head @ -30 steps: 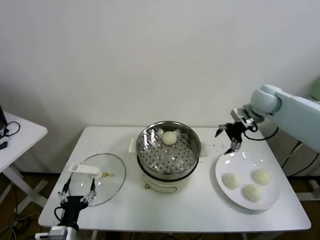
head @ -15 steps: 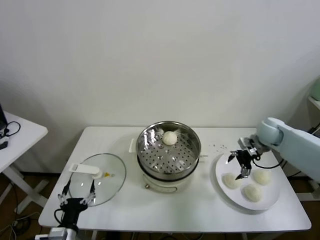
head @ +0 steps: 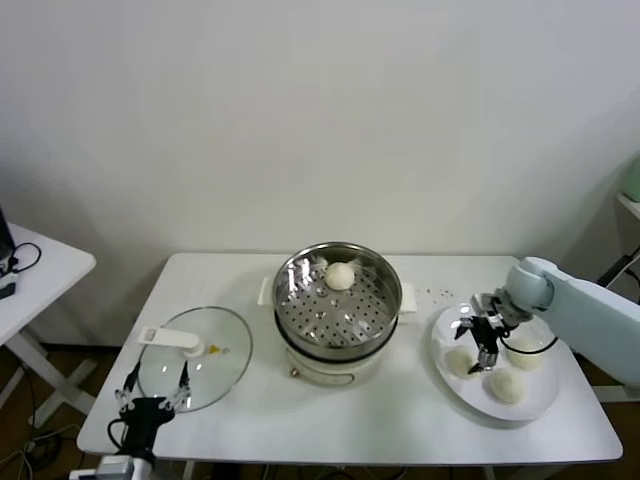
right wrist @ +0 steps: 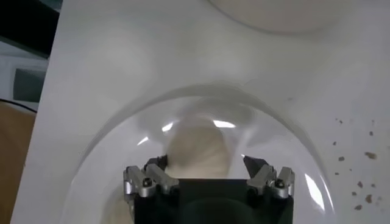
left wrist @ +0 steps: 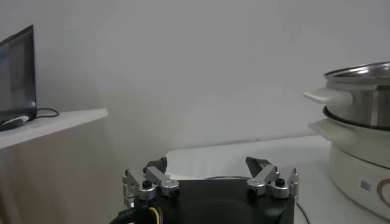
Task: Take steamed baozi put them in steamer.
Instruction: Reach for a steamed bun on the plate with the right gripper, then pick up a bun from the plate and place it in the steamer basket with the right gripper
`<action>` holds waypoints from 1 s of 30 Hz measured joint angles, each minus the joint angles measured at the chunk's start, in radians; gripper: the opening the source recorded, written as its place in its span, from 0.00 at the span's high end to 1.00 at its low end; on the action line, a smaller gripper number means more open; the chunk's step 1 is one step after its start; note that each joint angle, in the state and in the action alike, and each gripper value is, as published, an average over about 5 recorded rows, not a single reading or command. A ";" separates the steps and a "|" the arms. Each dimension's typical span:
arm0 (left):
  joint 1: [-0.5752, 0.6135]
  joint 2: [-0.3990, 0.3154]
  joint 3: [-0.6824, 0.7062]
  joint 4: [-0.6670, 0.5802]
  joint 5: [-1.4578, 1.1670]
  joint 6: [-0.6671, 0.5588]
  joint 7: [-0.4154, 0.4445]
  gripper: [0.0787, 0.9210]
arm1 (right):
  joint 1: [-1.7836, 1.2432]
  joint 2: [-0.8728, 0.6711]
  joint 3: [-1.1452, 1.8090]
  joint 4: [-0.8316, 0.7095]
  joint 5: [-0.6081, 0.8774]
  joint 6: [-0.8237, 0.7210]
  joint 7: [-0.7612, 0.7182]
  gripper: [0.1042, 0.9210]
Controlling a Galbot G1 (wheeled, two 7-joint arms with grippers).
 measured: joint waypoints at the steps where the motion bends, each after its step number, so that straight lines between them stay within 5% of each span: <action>1: 0.000 0.000 0.000 0.000 0.000 0.000 0.000 0.12 | -0.002 0.003 0.001 -0.001 -0.001 -0.001 0.000 0.12; 14: -0.002 0.002 -0.001 0.002 0.000 0.002 0.000 0.12 | -0.014 0.016 0.018 -0.018 -0.009 -0.008 -0.010 0.14; 22: -0.003 0.002 0.001 0.001 0.000 0.003 0.000 0.12 | -0.018 0.011 0.028 -0.021 -0.010 -0.006 -0.019 0.40; 30: -0.002 0.002 0.002 -0.001 0.000 0.003 0.000 0.12 | -0.015 0.007 0.035 -0.022 -0.002 -0.010 -0.021 0.42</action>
